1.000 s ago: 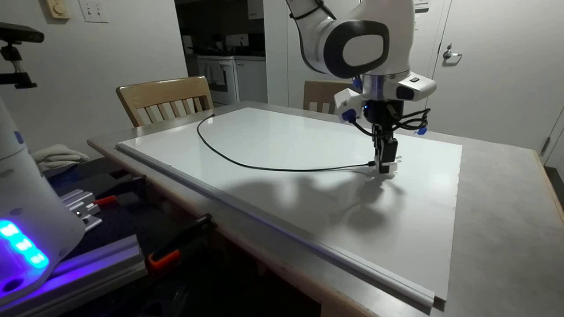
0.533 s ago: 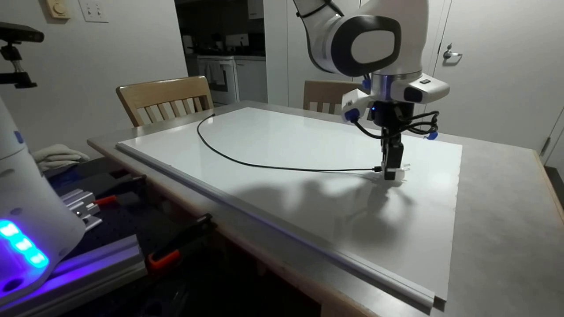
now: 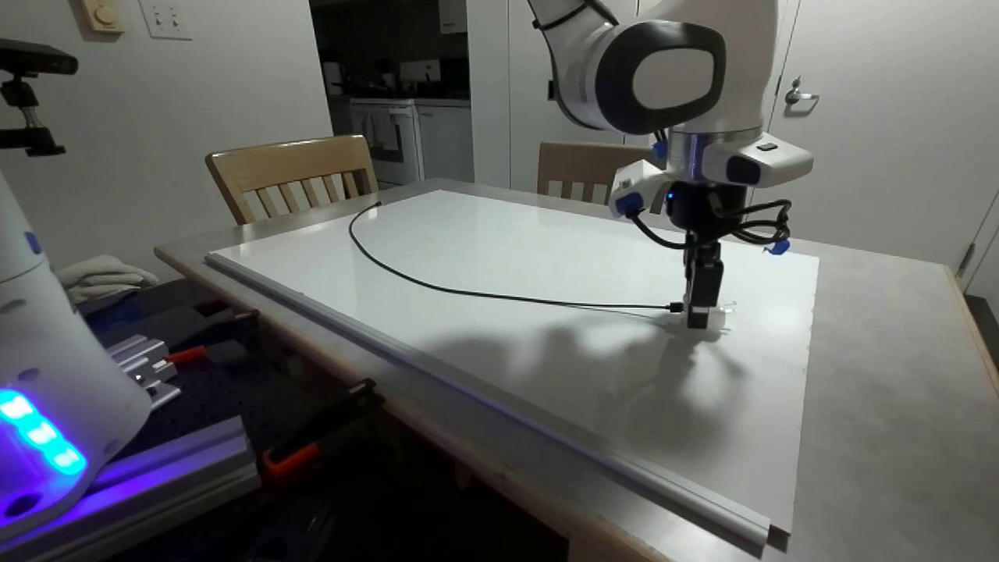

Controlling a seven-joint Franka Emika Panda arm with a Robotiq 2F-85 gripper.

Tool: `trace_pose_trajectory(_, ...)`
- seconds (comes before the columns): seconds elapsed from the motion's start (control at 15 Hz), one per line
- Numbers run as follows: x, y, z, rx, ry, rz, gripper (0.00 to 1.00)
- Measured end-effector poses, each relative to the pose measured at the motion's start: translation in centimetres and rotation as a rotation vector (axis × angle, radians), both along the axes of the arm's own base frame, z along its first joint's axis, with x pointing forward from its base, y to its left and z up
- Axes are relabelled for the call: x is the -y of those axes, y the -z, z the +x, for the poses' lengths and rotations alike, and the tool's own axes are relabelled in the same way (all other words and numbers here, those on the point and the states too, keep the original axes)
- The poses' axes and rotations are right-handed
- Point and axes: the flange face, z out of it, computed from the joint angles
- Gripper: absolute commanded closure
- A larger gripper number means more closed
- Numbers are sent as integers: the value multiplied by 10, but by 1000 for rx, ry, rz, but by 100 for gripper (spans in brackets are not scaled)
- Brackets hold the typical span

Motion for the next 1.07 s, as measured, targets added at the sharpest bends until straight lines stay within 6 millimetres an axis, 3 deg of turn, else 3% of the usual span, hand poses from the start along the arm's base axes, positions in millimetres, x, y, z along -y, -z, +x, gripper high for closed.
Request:
trace_pose_trajectory(0.07, 0, 0, 0, 0, 3, 0, 46)
trace_pose_trajectory(0.13, 0, 0, 0, 0, 5, 0, 40)
trace_pose_trajectory(0.2, 0, 0, 0, 0, 8, 1, 21)
trace_pose_trajectory(0.4, 4, 10, -8, -20, 22, 6, 4)
trace_pose_trajectory(0.53, 5, 13, -9, -25, 25, 7, 0)
trace_pose_trajectory(1.07, 18, 14, -21, -44, 46, -10, 0)
